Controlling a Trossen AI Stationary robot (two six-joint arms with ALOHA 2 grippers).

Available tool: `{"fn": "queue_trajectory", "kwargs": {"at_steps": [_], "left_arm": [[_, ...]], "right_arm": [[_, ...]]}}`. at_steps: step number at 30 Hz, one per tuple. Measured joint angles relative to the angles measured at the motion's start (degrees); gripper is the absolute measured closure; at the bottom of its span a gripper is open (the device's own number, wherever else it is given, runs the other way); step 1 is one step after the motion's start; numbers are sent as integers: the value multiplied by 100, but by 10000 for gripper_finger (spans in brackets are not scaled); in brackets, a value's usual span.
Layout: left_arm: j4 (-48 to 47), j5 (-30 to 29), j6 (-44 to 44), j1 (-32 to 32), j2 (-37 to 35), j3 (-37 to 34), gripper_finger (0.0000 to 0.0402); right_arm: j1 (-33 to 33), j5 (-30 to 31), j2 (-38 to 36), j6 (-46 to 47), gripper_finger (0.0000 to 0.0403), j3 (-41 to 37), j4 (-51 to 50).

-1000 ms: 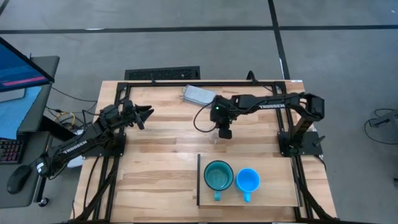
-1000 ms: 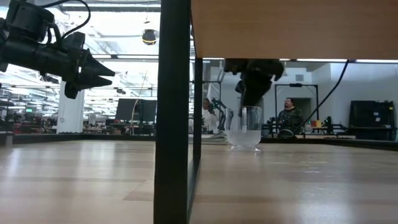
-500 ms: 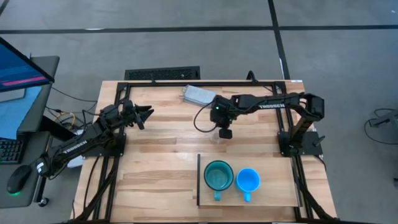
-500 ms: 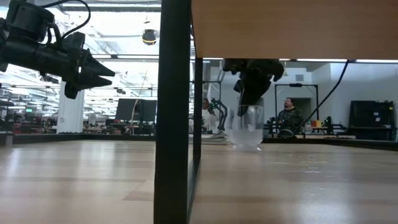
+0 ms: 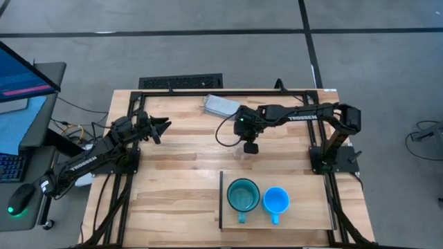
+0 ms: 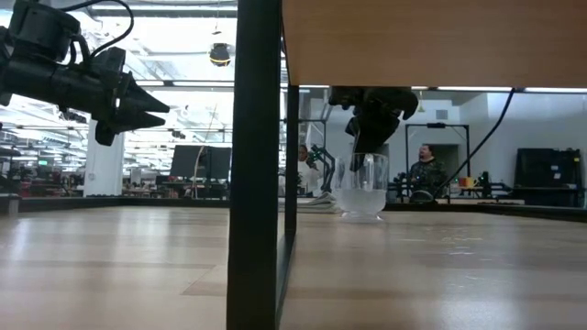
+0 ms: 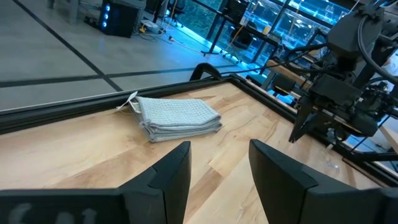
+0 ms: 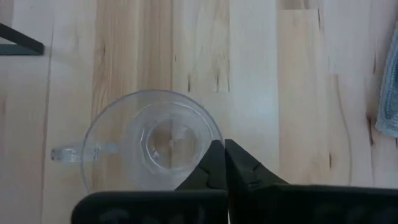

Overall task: Stack small to large cups/mugs on shelf
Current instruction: Put the transparent mug on the shelf

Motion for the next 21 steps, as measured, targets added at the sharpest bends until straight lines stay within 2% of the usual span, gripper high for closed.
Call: {"fn": "queue_trajectory", "kwargs": {"at_steps": [9, 21], "left_arm": [[0, 0, 0, -1, 0, 0, 248], [0, 2, -2, 0, 0, 0, 248]], "right_arm": [[-21, 619, 0, -285, 402, 462, -522], [-433, 793, 0, -542, 403, 1488, -1652]]}}
